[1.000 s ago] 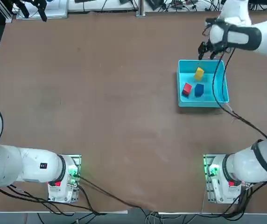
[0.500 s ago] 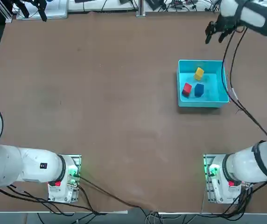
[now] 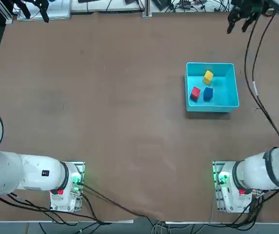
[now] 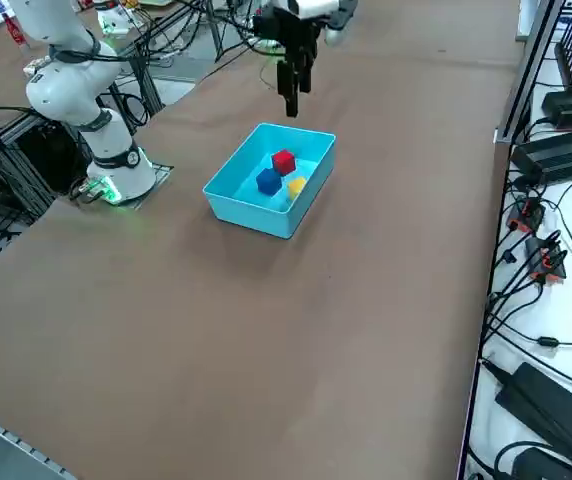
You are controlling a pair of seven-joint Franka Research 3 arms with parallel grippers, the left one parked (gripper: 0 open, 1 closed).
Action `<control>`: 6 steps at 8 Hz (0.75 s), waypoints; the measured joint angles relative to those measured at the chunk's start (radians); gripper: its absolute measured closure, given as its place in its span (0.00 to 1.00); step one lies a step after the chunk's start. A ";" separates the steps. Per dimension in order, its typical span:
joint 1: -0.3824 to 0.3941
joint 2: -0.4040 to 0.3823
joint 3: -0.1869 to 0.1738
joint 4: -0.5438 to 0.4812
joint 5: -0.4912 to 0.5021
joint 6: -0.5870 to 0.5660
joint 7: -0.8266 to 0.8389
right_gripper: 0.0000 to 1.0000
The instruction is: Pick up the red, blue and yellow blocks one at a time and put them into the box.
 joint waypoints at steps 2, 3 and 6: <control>-0.028 -0.002 -0.002 0.062 0.000 -0.062 -0.024 0.00; -0.034 -0.003 -0.003 0.080 0.000 -0.085 -0.025 0.00; -0.035 -0.043 -0.001 0.100 0.000 -0.117 -0.024 0.00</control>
